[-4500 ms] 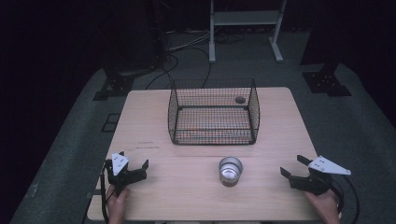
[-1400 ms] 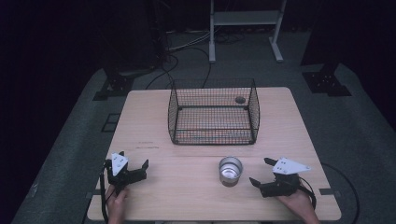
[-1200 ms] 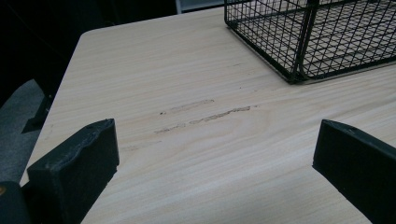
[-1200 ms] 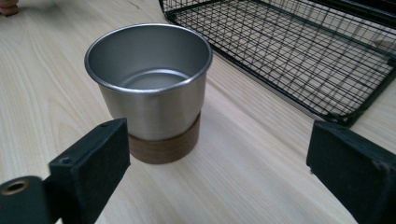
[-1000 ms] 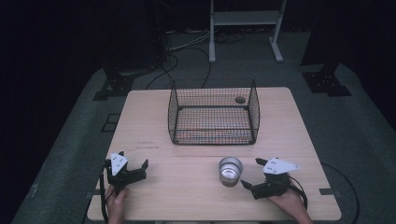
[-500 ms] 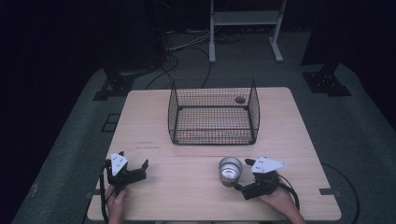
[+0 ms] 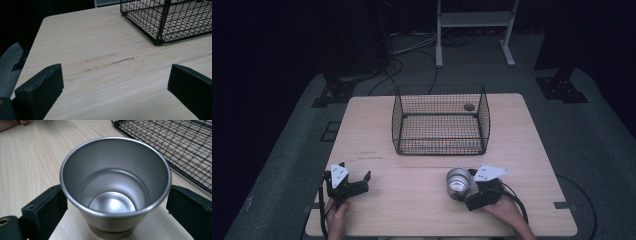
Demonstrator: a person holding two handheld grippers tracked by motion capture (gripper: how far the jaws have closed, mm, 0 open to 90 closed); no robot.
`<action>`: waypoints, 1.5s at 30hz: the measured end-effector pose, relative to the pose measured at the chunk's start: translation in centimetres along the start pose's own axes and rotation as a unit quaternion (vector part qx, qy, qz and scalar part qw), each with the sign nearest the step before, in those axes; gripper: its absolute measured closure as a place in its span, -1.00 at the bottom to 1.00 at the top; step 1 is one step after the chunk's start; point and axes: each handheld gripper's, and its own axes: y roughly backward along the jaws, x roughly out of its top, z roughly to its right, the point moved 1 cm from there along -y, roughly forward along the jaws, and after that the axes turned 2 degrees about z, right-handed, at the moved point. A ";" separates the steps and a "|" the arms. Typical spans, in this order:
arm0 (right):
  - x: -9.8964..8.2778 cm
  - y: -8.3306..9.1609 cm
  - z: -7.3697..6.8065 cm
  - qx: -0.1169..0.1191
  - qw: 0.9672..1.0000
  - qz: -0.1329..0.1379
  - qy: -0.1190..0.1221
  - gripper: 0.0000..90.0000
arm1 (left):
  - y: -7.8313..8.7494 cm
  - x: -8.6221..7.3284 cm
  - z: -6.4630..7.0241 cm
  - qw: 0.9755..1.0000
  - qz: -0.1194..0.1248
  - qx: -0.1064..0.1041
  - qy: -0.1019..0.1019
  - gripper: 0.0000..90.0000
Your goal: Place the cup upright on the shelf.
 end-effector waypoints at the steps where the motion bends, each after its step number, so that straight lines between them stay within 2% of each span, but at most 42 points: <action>1: 0.1 -0.1 0.0 0.001 1.000 0.000 -0.001 -0.93 | 0.0 0.0 0.0 1.000 0.000 0.000 0.000 -1.00; 8: 0.7 -0.6 -0.3 0.001 1.000 0.001 0.013 -0.86 | 0.0 0.0 0.0 1.000 0.001 0.000 0.000 -1.00; 10: 1.0 -0.5 -0.3 0.004 1.000 0.006 0.014 -0.72 | 0.0 0.0 0.0 1.000 0.000 0.001 0.000 -1.00; 14: 1.3 -0.7 -0.1 0.009 1.000 -0.002 0.020 -0.68 | 0.0 0.0 0.0 1.000 0.000 0.001 0.001 -1.00; 18: 1.3 -0.6 -0.1 0.010 1.000 -0.007 0.018 -0.66 | 0.1 0.0 0.0 1.000 0.001 0.000 0.001 -1.00; 27: 1.4 -0.1 0.2 0.016 1.000 -0.009 -0.004 -0.63 | 0.1 0.0 0.0 1.000 0.001 0.000 0.001 -1.00; 30: 1.5 0.1 0.3 0.014 1.000 -0.012 -0.001 -0.60 | 0.1 0.0 0.0 1.000 0.001 0.000 0.001 -1.00; 38: 2.5 1.0 0.4 0.018 1.000 -0.004 -0.002 -0.60 | 0.1 0.0 -0.1 1.000 0.001 0.000 0.001 -1.00; 45: 3.0 1.4 1.1 0.028 0.999 0.003 -0.022 -0.60 | 0.1 0.0 0.0 1.000 0.001 0.000 0.001 -1.00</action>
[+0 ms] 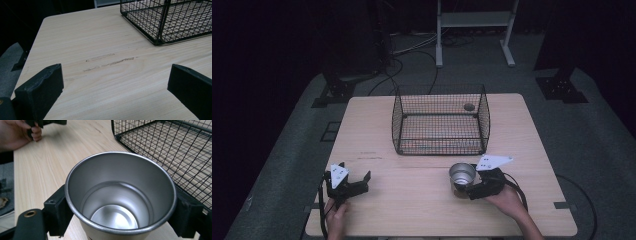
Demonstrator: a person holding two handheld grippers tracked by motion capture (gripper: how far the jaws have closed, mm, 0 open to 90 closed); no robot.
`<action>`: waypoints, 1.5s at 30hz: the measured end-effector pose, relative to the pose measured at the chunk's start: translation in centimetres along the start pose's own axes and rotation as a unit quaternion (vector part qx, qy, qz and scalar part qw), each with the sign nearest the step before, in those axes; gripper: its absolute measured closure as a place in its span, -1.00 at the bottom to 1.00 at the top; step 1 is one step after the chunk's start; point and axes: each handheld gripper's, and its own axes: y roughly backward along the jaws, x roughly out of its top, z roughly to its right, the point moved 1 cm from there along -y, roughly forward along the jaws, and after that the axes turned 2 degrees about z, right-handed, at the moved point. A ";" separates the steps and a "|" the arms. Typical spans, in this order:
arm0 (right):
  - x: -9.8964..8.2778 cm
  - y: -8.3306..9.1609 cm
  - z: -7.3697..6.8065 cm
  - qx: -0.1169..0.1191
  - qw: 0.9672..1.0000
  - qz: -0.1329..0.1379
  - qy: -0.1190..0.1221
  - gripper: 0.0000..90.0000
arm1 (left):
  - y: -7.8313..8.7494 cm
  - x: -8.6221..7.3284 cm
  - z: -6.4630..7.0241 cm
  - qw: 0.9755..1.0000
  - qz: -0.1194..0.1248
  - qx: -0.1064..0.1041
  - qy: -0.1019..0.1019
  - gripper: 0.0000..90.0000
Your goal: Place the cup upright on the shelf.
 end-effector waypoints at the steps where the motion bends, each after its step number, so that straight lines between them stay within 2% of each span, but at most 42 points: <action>1: 0.0 0.0 0.0 0.000 1.000 0.000 0.000 -0.60 | 0.0 0.0 0.0 1.000 0.000 0.000 0.000 -1.00; 11: 2.1 1.4 0.4 0.015 1.000 0.021 -0.018 -0.60 | 0.0 0.0 0.0 1.000 -0.001 0.001 0.000 -1.00; 22: 4.0 2.6 0.6 0.028 0.999 0.034 -0.025 -0.60 | 0.0 0.0 -0.1 1.000 0.000 0.000 0.001 -1.00; 30: 5.9 3.2 0.8 0.032 0.999 0.037 -0.021 -0.60 | 0.0 0.0 -0.1 1.000 0.001 0.000 0.003 -1.00; 45: 8.3 3.1 1.2 0.037 0.999 0.033 -0.011 -0.60 | 0.0 0.0 -0.1 1.000 0.001 0.000 0.003 -1.00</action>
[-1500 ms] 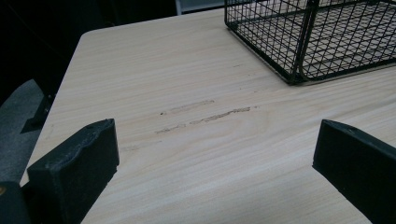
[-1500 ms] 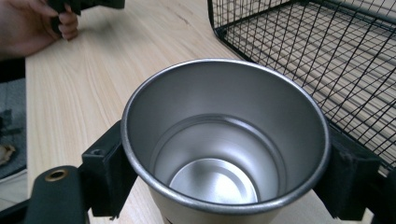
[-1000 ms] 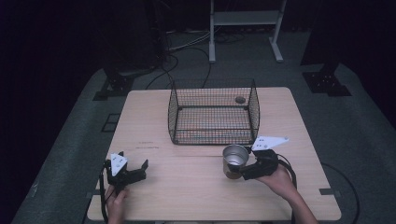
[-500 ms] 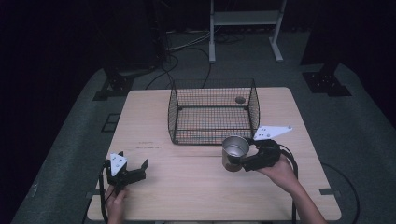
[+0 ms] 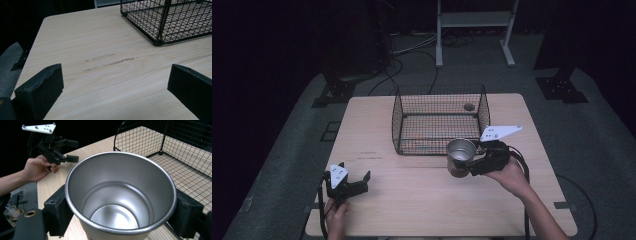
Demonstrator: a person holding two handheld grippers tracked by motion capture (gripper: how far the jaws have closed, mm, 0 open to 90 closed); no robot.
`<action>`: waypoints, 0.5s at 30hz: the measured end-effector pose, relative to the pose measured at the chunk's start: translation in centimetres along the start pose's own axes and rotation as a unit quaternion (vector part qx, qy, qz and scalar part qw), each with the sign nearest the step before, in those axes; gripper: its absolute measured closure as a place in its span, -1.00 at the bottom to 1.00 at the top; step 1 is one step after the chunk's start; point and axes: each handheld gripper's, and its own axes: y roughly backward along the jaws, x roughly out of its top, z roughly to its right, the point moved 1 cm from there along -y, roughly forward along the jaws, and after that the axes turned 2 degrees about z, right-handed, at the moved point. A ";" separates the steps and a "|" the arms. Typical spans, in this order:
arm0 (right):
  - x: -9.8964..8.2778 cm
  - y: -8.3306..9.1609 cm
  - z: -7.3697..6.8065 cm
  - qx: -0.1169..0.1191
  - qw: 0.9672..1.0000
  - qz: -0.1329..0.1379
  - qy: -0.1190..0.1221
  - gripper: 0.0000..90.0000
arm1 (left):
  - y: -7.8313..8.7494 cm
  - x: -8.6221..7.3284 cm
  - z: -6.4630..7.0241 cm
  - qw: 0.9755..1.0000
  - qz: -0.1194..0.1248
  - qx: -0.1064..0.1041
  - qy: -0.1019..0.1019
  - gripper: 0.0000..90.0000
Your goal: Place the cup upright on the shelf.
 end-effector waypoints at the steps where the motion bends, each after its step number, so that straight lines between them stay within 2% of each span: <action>1: 0.2 0.0 0.0 -0.001 1.000 0.000 0.001 -0.60 | 0.0 0.0 0.0 1.000 -0.002 0.000 0.000 -1.00; 11: 2.2 -0.3 0.1 -0.006 1.000 -0.003 0.019 -0.60 | 0.0 0.0 0.0 1.000 0.001 -0.001 0.001 -1.00; 15: 2.6 -0.5 0.2 -0.004 1.000 -0.005 0.018 -0.60 | 0.0 0.0 0.0 1.000 0.001 -0.001 0.001 -1.00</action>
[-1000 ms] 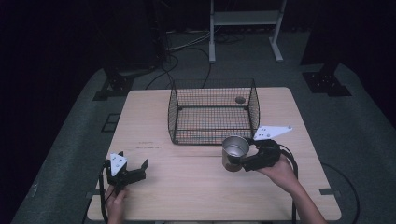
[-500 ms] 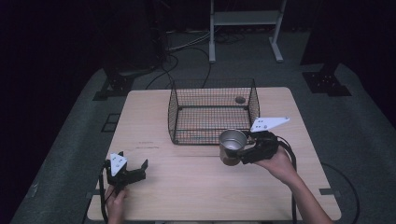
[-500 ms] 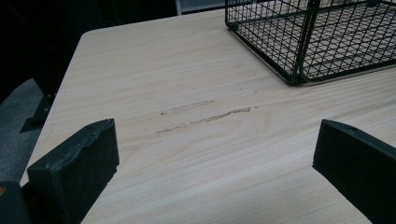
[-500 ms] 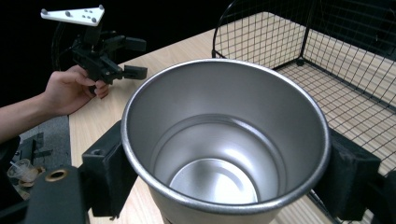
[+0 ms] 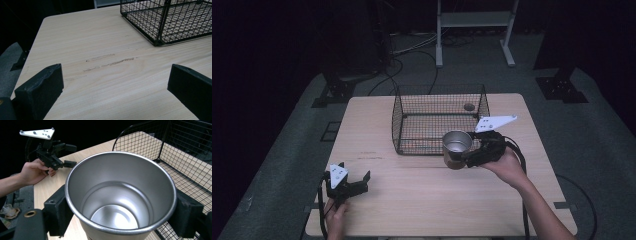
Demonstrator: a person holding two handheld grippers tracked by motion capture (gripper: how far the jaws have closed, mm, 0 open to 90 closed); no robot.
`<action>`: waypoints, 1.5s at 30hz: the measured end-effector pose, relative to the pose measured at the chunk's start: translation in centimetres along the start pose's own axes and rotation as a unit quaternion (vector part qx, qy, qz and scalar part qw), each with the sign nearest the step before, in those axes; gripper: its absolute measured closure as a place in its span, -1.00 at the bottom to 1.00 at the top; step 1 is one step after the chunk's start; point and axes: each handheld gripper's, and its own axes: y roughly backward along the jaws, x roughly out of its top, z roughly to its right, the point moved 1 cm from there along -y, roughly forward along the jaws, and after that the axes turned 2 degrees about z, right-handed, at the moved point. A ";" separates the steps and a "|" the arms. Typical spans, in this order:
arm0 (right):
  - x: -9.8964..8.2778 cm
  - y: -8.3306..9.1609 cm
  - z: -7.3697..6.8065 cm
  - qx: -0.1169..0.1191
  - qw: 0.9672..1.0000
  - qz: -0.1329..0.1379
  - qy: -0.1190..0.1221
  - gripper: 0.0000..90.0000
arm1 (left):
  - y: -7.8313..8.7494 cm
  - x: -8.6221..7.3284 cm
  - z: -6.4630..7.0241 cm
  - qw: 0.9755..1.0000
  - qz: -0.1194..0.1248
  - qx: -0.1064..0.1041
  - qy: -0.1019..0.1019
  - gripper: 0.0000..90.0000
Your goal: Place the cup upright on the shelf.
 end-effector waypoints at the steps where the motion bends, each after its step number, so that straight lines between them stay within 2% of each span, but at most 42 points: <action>1: 0.1 -0.1 0.1 0.000 1.000 0.000 0.003 -0.60 | 0.0 0.0 0.0 1.000 0.000 0.000 0.000 -1.00; 11: 1.3 -0.2 0.9 -0.001 1.000 -0.002 0.002 -0.60 | 0.0 0.0 0.0 1.000 0.000 0.000 0.000 -1.00; 29: 3.5 -1.5 3.0 -0.009 1.000 -0.007 -0.014 -0.60 | 0.0 0.0 0.0 1.000 0.002 0.000 0.003 -1.00; 35: 4.4 -2.2 3.8 -0.018 1.000 -0.014 -0.011 -0.60 | 0.0 0.0 -0.1 1.000 0.004 0.000 0.004 -1.00; 45: 5.9 -3.5 4.7 -0.024 0.999 -0.018 -0.017 -0.60 | 0.0 0.0 -0.1 1.000 0.005 -0.001 0.005 -1.00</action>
